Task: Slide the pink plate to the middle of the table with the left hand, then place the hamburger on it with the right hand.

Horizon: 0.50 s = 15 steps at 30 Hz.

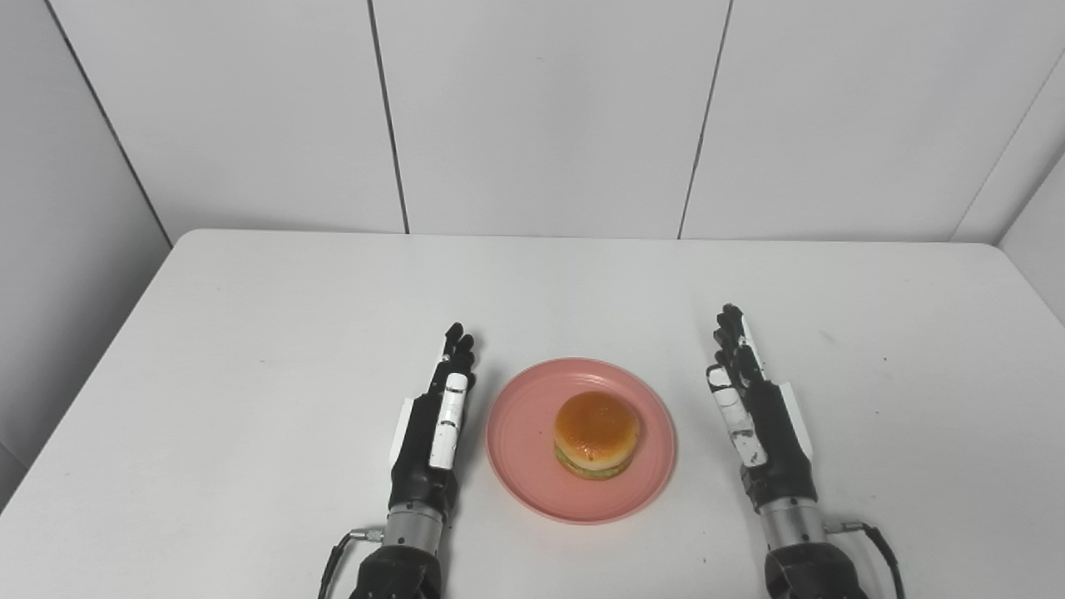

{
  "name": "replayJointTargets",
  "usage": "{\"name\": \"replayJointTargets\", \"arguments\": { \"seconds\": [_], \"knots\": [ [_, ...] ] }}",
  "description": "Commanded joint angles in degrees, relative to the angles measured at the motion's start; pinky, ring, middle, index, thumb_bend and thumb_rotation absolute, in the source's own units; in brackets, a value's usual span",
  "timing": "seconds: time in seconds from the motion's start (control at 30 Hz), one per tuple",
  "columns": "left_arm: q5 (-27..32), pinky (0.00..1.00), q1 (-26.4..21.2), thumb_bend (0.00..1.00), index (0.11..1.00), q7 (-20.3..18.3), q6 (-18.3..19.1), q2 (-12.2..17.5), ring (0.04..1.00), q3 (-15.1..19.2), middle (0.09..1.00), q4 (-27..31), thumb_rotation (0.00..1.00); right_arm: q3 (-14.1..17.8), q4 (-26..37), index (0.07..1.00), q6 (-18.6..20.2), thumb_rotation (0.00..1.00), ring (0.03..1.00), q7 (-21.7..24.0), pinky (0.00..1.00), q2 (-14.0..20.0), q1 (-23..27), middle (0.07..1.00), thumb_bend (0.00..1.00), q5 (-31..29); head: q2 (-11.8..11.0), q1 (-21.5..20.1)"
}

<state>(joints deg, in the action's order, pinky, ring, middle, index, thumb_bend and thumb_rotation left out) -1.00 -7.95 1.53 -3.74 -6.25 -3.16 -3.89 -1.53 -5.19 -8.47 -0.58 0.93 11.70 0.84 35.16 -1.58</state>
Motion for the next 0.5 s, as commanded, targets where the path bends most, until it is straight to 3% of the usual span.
{"name": "replayJointTargets", "arguments": {
  "seconds": [0.0, 0.47],
  "knots": [
    [-1.4, 1.0, 2.5, 0.51, 0.986, -0.1, 0.1, 2.0, 0.997, 0.1, 0.989, -1.7, 1.0, -0.3, -1.0, 1.0, 1.0, 0.97, 1.0, 1.3, 1.0, -1.0, -2.4, 1.0, 0.54, -1.8, 0.0, 0.1],
    [-0.4, 1.0, 2.4, 0.52, 1.0, -0.7, -0.4, 2.8, 1.0, 0.2, 1.0, -2.0, 1.0, 0.2, -1.2, 1.0, 3.5, 1.0, 1.0, 2.6, 1.0, -2.7, -2.9, 1.0, 0.52, -5.3, 0.5, 0.1]
  ]
}}
